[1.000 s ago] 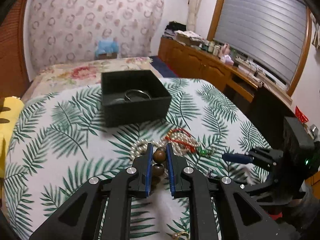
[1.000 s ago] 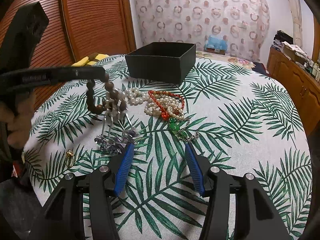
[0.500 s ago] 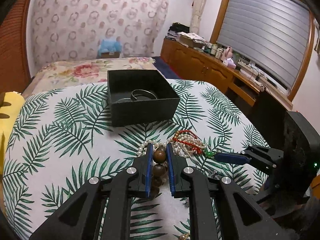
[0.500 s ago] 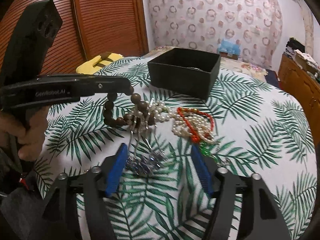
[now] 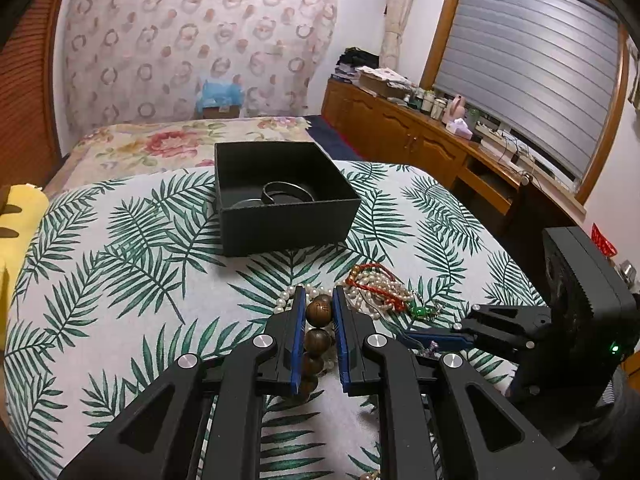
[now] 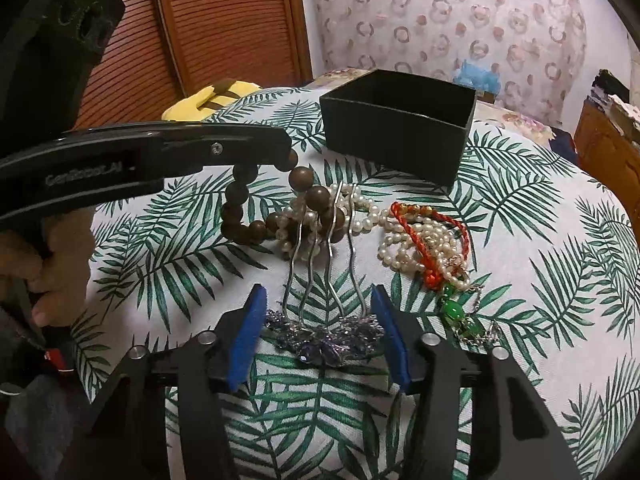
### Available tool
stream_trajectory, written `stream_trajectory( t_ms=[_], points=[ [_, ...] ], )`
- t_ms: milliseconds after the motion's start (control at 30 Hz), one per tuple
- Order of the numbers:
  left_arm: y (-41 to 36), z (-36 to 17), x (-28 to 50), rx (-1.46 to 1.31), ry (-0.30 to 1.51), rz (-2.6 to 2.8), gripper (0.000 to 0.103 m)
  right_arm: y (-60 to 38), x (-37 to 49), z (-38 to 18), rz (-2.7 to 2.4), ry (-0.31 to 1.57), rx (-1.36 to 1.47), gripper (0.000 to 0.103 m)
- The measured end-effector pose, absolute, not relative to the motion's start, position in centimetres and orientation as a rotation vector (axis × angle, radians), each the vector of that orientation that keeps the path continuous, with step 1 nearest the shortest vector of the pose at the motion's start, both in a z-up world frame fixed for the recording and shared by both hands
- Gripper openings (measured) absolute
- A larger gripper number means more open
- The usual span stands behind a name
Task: Organize jewelry
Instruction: 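Grasp the silver blue-crystal hairpins with the right tool while the left tool lifts the bead bracelet, then carry the hairpins and bead bracelet over the black box and release both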
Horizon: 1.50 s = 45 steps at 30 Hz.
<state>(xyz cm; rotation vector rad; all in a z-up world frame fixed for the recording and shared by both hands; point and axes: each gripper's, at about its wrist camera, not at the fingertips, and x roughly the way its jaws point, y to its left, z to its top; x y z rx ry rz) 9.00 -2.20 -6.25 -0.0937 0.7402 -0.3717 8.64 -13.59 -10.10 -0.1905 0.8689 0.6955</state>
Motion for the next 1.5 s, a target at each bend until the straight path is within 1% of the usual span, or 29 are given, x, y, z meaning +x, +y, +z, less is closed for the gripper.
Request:
stream_trajectory(
  t_ms=[33, 67, 167, 233, 367, 633, 933, 1500],
  points=[
    [-2.2, -6.2, 9.0, -0.095, 0.738, -0.369, 0.012, -13.7, 8.6, -9.9, 0.702, 0.868, -0.184, 0.046],
    [-2.0, -6.2, 9.1, -0.097, 0.737, -0.367, 0.012, -13.9, 8.5, -9.9, 0.706, 0.868, -0.179, 0.042],
    [-1.8, -6.0, 8.9, -0.098, 0.729, -0.359, 0.012, -14.2, 8.1, -9.5, 0.713, 0.857, -0.177, 0.025],
    [-1.8, -5.8, 8.8, -0.097, 0.721, -0.354, 0.012, -14.4, 7.9, -9.1, 0.716, 0.851, -0.177, 0.024],
    [-1.5, -5.3, 8.6, -0.094, 0.705, -0.343, 0.012, -14.6, 7.4, -8.7, 0.734, 0.842, -0.173, 0.016],
    [-0.6, -3.7, 9.5, -0.088, 0.650, -0.291, 0.012, -14.1, 6.3, -7.3, 0.772, 0.816, -0.211, 0.012],
    [0.1, -2.4, 10.4, -0.096, 0.619, -0.280, 0.012, -14.3, 6.6, -6.0, 0.764, 0.782, -0.239, 0.012],
    [-0.5, 3.3, 9.9, -0.083, 0.531, -0.348, 0.012, -15.9, 8.8, -3.4, 0.694, 0.720, -0.245, 0.012]
  ],
)
